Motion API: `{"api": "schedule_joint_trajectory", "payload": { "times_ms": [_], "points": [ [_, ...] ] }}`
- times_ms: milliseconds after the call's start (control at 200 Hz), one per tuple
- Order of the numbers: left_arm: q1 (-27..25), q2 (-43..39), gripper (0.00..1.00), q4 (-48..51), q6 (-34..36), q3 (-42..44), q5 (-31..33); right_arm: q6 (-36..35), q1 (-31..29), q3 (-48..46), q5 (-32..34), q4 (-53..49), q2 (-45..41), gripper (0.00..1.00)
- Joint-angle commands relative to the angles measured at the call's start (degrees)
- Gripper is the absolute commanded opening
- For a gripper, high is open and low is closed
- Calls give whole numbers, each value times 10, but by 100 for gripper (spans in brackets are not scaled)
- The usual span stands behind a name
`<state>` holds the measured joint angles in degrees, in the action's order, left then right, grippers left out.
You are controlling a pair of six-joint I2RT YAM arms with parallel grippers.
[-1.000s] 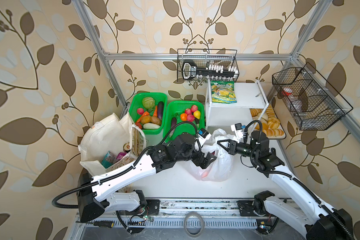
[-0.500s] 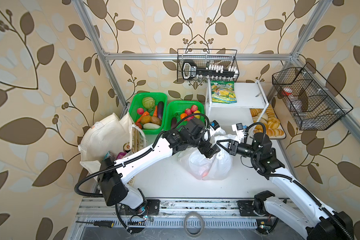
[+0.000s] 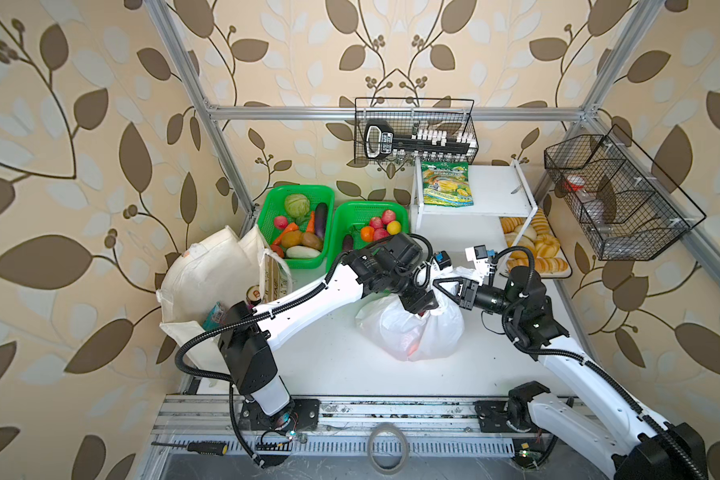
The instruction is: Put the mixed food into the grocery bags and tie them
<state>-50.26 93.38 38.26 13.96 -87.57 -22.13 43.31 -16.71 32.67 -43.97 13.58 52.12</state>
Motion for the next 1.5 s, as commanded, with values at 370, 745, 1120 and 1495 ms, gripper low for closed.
{"api": "schedule_joint_trajectory", "payload": {
  "times_ms": [370,745,1120,1495],
  "points": [
    [0,-44,0,13,17,-17,25,-73,7,2,3,-83,-37,48],
    [1,-86,0,4,-11,11,40,-189,11,-45,-50,-98,-96,72],
    [9,-104,2,4,-38,10,-7,-211,-60,-67,91,-28,-87,74],
    [12,-105,0,-36,-103,27,-36,-208,-155,-67,258,19,-59,79]
  ]
}}
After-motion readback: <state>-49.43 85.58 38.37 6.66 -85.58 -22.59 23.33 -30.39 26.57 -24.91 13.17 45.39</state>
